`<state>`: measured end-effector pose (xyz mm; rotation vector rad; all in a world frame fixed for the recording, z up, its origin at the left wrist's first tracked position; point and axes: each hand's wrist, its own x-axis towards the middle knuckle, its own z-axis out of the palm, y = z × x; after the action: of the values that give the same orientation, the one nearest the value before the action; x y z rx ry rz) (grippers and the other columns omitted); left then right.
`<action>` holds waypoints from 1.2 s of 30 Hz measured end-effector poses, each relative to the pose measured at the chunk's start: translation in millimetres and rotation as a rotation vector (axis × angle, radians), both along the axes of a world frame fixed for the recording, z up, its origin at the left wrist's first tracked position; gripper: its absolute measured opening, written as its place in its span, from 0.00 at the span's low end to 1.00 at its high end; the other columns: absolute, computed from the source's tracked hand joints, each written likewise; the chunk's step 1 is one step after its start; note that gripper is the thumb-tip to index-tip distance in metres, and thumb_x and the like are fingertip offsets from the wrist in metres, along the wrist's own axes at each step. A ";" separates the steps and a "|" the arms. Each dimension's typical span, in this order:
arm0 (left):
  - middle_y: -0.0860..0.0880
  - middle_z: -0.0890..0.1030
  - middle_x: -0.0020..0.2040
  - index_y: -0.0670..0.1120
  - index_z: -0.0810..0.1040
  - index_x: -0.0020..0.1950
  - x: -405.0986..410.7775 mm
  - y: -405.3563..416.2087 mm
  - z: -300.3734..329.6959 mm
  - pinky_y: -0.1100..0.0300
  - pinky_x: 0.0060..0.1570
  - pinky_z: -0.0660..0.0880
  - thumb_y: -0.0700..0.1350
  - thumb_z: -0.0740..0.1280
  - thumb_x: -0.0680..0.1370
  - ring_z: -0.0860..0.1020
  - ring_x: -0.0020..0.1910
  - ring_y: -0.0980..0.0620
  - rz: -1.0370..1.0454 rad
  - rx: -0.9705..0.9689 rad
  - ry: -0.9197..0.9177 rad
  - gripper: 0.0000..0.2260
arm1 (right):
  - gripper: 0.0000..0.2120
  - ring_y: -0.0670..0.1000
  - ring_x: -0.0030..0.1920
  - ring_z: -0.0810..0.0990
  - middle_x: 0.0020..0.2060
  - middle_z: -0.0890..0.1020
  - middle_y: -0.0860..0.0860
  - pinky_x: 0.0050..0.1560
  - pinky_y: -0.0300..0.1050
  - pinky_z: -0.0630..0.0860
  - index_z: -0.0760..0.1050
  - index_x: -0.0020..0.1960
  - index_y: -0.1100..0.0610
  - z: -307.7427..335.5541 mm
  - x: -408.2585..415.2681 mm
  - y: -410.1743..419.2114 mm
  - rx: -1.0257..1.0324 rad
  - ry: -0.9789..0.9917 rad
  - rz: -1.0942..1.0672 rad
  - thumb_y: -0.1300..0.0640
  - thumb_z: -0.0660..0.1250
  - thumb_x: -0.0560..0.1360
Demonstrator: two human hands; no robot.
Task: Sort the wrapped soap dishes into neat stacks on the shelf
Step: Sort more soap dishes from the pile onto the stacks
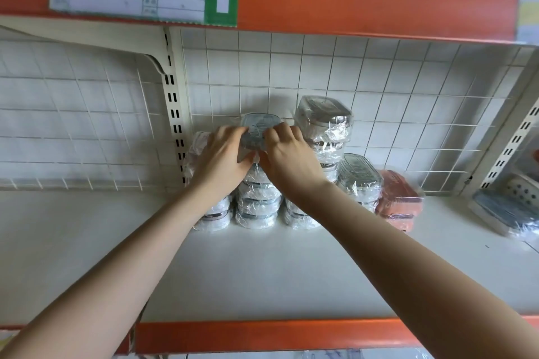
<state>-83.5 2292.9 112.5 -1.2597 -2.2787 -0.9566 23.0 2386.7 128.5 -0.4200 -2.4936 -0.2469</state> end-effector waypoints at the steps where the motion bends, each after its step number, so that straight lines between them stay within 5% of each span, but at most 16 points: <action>1: 0.43 0.72 0.63 0.44 0.71 0.68 3.2 -0.4 -1.0 0.58 0.58 0.61 0.44 0.68 0.75 0.68 0.63 0.43 0.001 0.037 0.000 0.22 | 0.14 0.65 0.44 0.77 0.43 0.79 0.62 0.45 0.52 0.76 0.77 0.48 0.67 -1.5 4.4 -0.3 -0.002 0.031 0.027 0.61 0.74 0.66; 6: 0.42 0.77 0.54 0.40 0.76 0.57 30.8 -1.4 -7.9 0.52 0.55 0.69 0.40 0.60 0.73 0.74 0.54 0.41 -0.068 0.278 0.186 0.14 | 0.13 0.64 0.44 0.78 0.44 0.79 0.61 0.45 0.51 0.78 0.77 0.52 0.65 -12.4 37.2 -0.5 -0.063 0.112 0.161 0.60 0.65 0.70; 12: 0.46 0.78 0.49 0.41 0.78 0.51 103.6 15.9 -20.1 0.54 0.51 0.73 0.36 0.61 0.72 0.76 0.50 0.46 -0.342 0.354 0.222 0.10 | 0.17 0.63 0.48 0.77 0.47 0.77 0.60 0.43 0.51 0.75 0.76 0.56 0.63 -24.3 96.3 18.5 -0.162 0.032 0.056 0.52 0.59 0.75; 20: 0.46 0.79 0.49 0.44 0.75 0.53 170.8 85.9 -59.4 0.51 0.44 0.75 0.43 0.63 0.72 0.79 0.47 0.42 -0.424 -0.042 0.050 0.11 | 0.17 0.61 0.55 0.76 0.52 0.78 0.58 0.52 0.55 0.75 0.74 0.60 0.59 -57.4 200.9 77.6 -0.306 -0.026 -0.184 0.51 0.64 0.75; 25: 0.47 0.75 0.60 0.45 0.71 0.61 220.1 137.1 -64.9 0.52 0.52 0.72 0.48 0.61 0.77 0.73 0.60 0.43 -0.432 -0.339 0.067 0.14 | 0.17 0.62 0.55 0.76 0.54 0.77 0.59 0.55 0.55 0.73 0.74 0.60 0.61 -68.0 279.5 117.2 -0.375 -0.042 -0.345 0.51 0.64 0.76; 29: 0.48 0.74 0.64 0.47 0.69 0.65 266.8 168.5 -65.9 0.52 0.61 0.67 0.51 0.59 0.78 0.71 0.64 0.45 -0.474 -0.441 0.065 0.16 | 0.18 0.60 0.58 0.75 0.57 0.76 0.58 0.57 0.50 0.71 0.73 0.62 0.60 -65.2 338.2 138.1 -0.412 -0.015 -0.441 0.50 0.64 0.77; 36: 0.47 0.73 0.64 0.47 0.68 0.65 348.6 210.1 -59.0 0.54 0.54 0.69 0.49 0.58 0.79 0.72 0.62 0.45 -0.539 -0.459 0.049 0.16 | 0.18 0.59 0.56 0.75 0.55 0.76 0.58 0.53 0.50 0.71 0.72 0.62 0.61 -63.5 424.5 166.9 -0.386 -0.022 -0.540 0.50 0.62 0.78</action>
<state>265.1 2503.0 53.5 -2.1385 -2.2327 -0.5458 447.4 2553.7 65.0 -1.2558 -2.3992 0.0268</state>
